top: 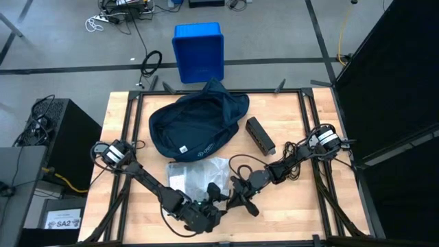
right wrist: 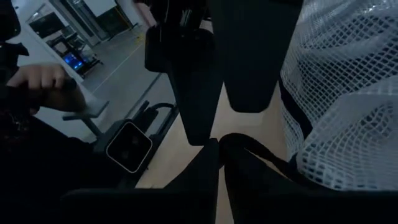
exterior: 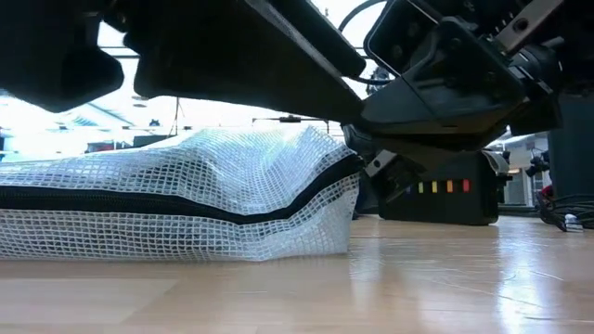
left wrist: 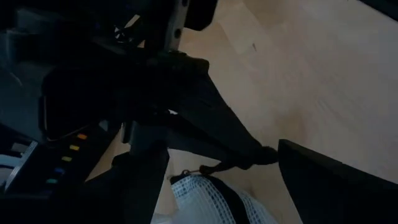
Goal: Unpack backpack
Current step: Open the white mesh envelope
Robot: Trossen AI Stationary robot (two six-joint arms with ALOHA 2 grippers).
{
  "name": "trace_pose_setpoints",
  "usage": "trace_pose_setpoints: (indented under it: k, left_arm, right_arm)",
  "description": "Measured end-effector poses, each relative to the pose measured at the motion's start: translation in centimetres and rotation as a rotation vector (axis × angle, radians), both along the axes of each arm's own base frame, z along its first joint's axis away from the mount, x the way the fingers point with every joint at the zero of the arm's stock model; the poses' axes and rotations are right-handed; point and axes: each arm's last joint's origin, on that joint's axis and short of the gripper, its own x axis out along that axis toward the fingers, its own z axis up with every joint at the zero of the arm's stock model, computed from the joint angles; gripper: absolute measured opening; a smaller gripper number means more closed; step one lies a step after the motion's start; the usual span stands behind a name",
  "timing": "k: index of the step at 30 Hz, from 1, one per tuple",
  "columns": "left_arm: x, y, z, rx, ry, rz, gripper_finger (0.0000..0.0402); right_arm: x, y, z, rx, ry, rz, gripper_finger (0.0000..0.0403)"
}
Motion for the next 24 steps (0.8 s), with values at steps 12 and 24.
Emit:
trace_pose_setpoints:
  k: [12, 24]
  left_arm:
    - [-0.4, -0.3, -0.2, 0.053, -0.017, 0.055, 0.028]
    - [-0.8, -0.4, 0.0, 0.129, -0.068, 0.148, 0.0237]
  right_arm:
    - [0.3, -0.1, 1.2, 0.045, -0.109, -0.009, 0.0]
    - [0.6, -0.5, 1.8, 0.043, -0.177, -0.144, 0.0]
